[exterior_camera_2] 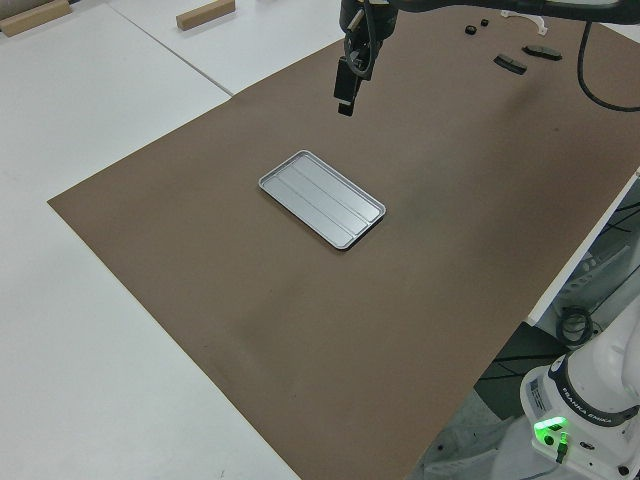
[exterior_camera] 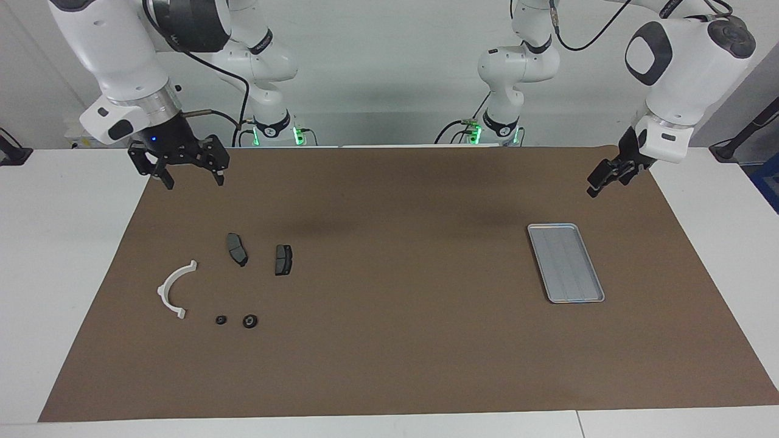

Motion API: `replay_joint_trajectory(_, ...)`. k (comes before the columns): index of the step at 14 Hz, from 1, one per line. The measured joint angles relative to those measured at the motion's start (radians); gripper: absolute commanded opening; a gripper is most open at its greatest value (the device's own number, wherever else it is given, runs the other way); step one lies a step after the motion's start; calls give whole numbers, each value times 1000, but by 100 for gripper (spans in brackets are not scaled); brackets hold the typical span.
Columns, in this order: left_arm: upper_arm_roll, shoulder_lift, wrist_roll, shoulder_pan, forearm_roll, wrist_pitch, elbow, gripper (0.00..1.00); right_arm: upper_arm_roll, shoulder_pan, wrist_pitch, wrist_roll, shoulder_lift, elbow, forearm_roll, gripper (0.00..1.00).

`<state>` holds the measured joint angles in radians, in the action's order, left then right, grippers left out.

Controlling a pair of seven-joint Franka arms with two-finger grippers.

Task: Place bearing gear from tray to pile

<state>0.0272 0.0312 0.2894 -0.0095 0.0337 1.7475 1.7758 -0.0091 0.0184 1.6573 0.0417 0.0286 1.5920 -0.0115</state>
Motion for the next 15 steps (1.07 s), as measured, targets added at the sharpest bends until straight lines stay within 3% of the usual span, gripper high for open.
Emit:
replay_joint_trajectory(9,0,0,0,0,0,0,0,100,-1,-4,-62,0,-108,-5,0,100)
replay_joint_trajectory(15,0,0,0,0,0,0,0,100,-1,-4,-135,0,-93,-8,4,100)
